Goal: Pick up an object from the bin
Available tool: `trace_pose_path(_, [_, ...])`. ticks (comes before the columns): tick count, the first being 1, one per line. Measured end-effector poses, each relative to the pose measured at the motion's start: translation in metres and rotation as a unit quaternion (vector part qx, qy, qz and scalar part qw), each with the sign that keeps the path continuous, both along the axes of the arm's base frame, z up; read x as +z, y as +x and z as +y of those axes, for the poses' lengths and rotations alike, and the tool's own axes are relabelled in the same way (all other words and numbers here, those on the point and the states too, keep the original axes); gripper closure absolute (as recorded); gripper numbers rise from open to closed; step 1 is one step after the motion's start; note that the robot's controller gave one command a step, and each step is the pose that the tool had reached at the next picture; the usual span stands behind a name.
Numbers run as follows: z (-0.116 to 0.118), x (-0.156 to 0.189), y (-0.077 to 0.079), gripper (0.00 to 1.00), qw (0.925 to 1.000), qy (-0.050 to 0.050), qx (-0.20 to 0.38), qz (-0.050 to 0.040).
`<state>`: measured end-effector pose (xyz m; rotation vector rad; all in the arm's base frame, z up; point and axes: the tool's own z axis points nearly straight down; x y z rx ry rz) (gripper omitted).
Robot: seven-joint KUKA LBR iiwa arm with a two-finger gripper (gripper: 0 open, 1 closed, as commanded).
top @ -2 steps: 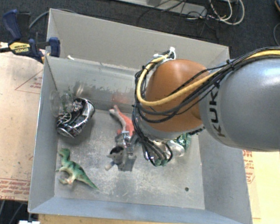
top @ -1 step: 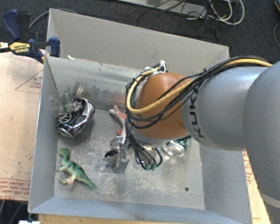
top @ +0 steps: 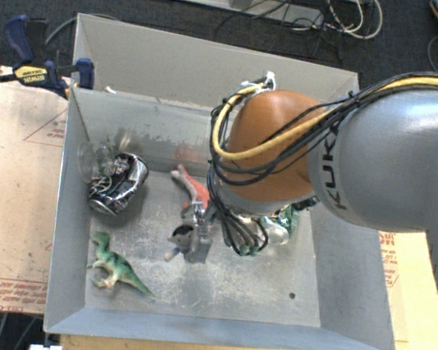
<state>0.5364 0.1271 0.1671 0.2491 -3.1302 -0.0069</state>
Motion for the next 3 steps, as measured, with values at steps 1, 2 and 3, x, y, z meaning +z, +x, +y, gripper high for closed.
trace_pose_path(1, [-0.017, -0.059, 0.046, 1.0, 0.9999, 0.002, -0.012, -0.0074])
trace_pose_path(2, [-0.007, 0.008, 0.031, 1.0, 0.9988, 0.001, -0.049, -0.0006])
trace_pose_path(3, [0.006, 0.097, 0.059, 1.0, 0.9995, 0.004, -0.029, -0.0138])
